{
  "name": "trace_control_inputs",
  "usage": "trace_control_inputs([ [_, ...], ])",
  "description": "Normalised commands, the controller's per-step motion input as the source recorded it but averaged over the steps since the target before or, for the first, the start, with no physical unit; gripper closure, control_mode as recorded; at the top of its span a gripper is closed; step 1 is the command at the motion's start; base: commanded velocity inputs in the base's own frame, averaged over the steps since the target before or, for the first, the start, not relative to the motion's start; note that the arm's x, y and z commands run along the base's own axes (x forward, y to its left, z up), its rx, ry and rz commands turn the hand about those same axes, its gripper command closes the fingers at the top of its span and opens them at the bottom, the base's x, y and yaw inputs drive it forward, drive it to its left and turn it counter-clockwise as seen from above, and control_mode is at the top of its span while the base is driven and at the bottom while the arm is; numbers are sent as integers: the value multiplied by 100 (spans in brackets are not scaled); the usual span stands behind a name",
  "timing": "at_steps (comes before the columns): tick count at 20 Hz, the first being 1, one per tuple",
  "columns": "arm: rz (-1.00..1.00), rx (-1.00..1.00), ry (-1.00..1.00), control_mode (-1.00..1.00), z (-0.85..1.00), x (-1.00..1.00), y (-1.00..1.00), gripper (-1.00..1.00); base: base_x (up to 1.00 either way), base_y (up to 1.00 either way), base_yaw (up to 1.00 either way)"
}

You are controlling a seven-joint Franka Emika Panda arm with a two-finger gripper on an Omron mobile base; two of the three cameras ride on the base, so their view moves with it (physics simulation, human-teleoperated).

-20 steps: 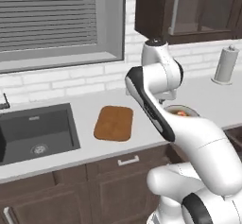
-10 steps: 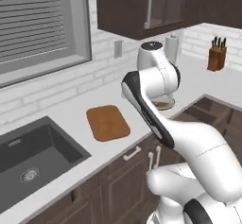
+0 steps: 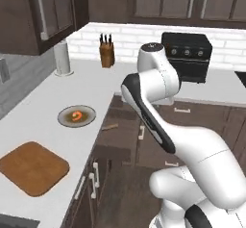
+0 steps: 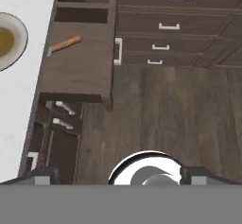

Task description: Pick up the knife from the drawer and place it on the cutting board. Then place the meat from the plate to the cutting board.

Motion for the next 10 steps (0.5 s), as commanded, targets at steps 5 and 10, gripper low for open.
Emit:
trace_control_inputs([
  [5,0,0,0,100,0,0,0,-100,-8,16,-91],
  [10,0,0,0,100,0,0,0,-100,0,38,-51],
])
